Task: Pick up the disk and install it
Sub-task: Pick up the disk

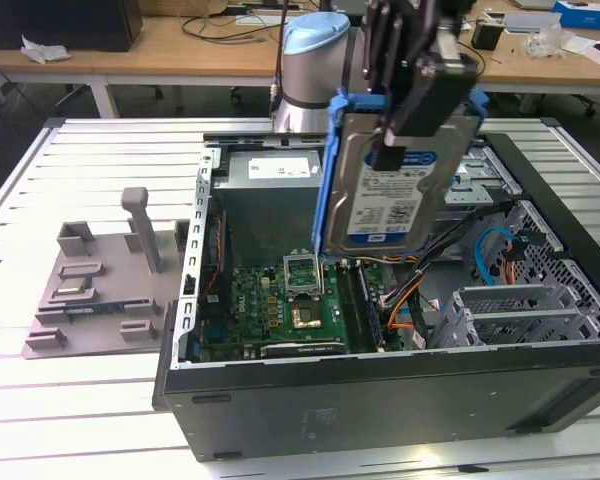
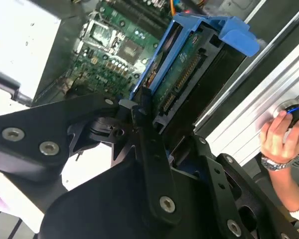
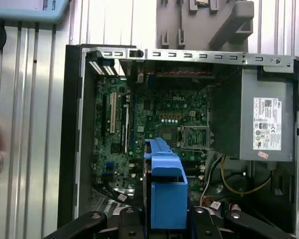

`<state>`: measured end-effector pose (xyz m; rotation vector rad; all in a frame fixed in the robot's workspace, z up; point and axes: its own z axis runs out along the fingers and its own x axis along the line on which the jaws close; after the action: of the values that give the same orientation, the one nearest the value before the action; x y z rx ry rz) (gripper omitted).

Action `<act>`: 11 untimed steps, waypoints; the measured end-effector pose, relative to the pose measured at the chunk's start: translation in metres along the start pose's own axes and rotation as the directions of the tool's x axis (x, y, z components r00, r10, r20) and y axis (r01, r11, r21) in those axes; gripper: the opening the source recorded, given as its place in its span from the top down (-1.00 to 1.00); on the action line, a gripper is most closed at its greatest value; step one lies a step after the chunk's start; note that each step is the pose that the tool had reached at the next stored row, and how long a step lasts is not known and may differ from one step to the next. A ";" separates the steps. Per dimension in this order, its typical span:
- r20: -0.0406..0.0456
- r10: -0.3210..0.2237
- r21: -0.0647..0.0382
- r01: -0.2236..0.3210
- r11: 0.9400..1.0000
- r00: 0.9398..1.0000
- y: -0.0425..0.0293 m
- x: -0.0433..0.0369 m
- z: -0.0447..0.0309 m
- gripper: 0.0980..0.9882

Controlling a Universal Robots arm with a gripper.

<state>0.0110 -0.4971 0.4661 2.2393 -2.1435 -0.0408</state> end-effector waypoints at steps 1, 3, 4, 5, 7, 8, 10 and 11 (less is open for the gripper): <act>0.000 0.000 -0.001 0.000 1.000 1.000 -0.0070 0.0028 0.0001 0.39; 0.000 0.000 -0.002 0.000 1.000 1.000 -0.0181 0.0093 0.0002 0.39; 0.000 0.000 -0.003 0.000 1.000 1.000 -0.0220 0.0122 0.0002 0.39; 0.000 0.000 -0.003 0.000 1.000 1.000 -0.0244 0.0142 0.0003 0.39; 0.000 0.000 -0.003 0.000 1.000 1.000 -0.0294 0.0198 0.0006 0.39; 0.000 0.000 -0.003 0.000 1.000 1.000 -0.0323 0.0244 0.0009 0.39; 0.000 0.000 -0.004 0.000 1.000 1.000 -0.0350 0.0303 0.0012 0.39; 0.001 0.000 -0.004 0.000 1.000 1.000 -0.0367 0.0348 0.0015 0.39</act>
<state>0.0491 -0.5302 0.4632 2.2377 -2.1418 -0.0453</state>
